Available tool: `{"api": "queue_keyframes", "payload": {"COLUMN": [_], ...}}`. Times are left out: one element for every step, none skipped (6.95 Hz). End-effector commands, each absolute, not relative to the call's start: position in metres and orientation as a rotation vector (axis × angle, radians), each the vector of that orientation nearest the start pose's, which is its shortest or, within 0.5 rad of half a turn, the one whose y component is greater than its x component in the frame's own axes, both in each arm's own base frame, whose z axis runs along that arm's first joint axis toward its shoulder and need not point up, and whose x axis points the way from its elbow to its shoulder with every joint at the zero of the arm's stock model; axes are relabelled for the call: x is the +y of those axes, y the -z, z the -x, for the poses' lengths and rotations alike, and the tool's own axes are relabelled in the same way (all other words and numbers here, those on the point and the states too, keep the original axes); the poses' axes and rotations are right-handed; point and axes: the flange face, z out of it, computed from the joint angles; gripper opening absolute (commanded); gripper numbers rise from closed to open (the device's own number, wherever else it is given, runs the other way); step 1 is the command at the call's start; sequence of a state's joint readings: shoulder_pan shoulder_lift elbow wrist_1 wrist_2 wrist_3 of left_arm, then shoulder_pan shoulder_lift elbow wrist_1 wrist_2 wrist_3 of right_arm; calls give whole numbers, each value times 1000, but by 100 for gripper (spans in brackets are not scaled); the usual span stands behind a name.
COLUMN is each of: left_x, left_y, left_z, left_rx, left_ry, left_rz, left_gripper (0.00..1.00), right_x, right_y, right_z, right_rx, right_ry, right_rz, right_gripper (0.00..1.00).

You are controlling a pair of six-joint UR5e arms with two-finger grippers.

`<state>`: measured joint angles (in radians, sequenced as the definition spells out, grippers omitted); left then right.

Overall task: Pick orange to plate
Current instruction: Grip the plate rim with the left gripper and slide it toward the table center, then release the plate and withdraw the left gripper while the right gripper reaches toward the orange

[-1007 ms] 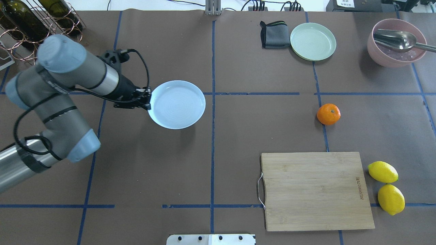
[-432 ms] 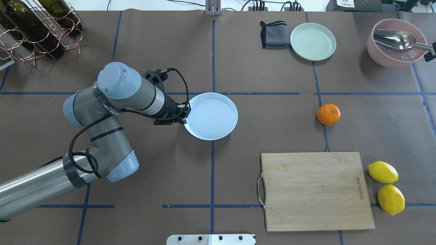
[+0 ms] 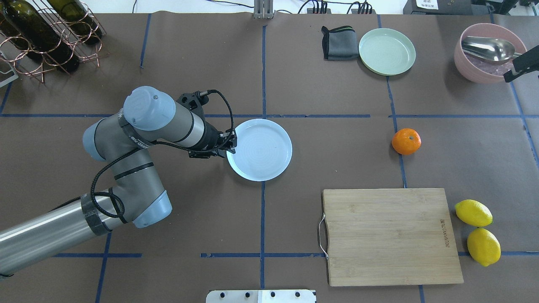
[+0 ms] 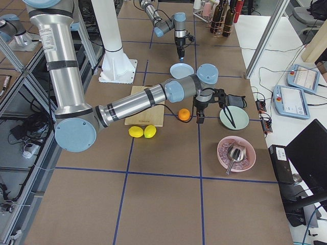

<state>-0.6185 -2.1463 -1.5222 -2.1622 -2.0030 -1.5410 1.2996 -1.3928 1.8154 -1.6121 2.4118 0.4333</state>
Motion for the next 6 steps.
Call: {"api": "queue_keyframes", "payload": {"left_x": [-503,-506,-510,-509,-515,-525], "left_y": [-281,-290,-287,-274,-264,-261], "left_z": [-458,-432,-409,-388,-356,-324], "left_rx": [1174,1171,1107,1027,975,966], "left_ry": [254,240,221,164,136,124], "left_rz": [-25,-45,-68,-94,-129,-185], "left_gripper": [100,100,100,100,100,100], "right_x": [-543,-537,-525,-514,-502,-496], "right_y": [-426,-419,-421,-422,-427,-437], "right_z": [142,177,218,251,277,295], "right_rx": [-876,-873,-849,-814,-798,-760], "right_ry": [8,-25,-32,-31,8,27], "right_rz": [-46,-68,-96,-128,-128,-134], "right_gripper": [100,100,100,100,100,100]}}
